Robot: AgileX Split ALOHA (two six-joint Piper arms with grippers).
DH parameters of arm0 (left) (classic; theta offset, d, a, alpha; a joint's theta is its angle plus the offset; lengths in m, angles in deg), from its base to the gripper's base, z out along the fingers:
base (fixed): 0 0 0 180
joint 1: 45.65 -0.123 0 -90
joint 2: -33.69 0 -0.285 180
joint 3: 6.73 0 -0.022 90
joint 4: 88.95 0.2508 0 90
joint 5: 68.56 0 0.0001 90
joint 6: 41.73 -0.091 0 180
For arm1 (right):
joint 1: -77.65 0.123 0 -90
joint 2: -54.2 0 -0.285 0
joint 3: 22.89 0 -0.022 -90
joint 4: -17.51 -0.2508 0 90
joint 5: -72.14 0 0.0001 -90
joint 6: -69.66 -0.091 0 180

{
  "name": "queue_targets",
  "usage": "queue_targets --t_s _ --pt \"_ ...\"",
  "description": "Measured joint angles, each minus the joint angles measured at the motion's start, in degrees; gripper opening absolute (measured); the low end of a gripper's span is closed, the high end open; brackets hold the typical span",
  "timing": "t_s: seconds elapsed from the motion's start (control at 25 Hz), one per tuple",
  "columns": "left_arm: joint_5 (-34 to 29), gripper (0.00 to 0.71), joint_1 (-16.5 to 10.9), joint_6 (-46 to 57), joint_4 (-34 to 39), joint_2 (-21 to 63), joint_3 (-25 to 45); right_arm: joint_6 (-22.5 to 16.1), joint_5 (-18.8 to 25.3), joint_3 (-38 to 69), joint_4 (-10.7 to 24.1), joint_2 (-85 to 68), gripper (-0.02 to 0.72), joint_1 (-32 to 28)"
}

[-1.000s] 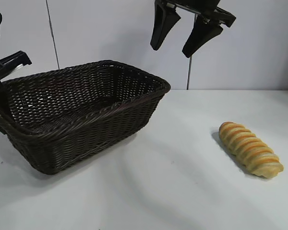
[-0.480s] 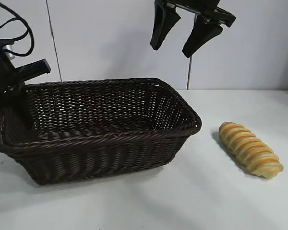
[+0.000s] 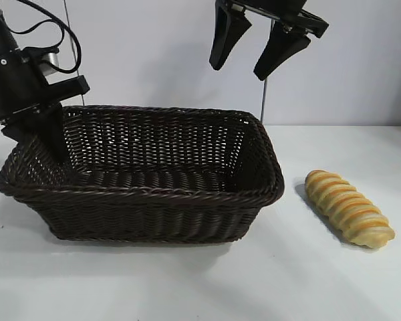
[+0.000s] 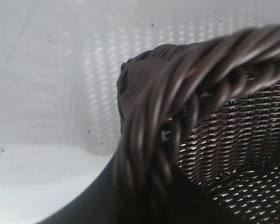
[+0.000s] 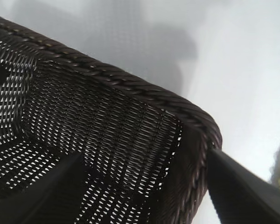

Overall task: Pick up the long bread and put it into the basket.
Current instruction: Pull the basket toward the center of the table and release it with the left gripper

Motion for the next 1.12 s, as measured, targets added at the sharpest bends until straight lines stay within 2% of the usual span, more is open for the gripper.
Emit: queue_targets --t_s 0.84,0.92,1.0,1.12 --pt "1.71 0.107 0.00 -0.12 -0.33 -0.93 -0.16 0.00 0.00 0.00 0.00 0.00 0.526 0.00" --pt "1.66 0.139 0.00 -0.12 -0.33 -0.93 -0.16 0.00 0.00 0.00 0.00 0.00 0.526 0.00" --pt "1.66 0.208 0.00 -0.12 -0.39 -0.93 -0.21 0.00 0.00 0.00 0.00 0.00 0.526 0.00" --pt "1.66 0.384 0.00 -0.12 0.09 -0.93 -0.21 0.00 0.00 0.00 0.00 0.00 0.526 0.00"
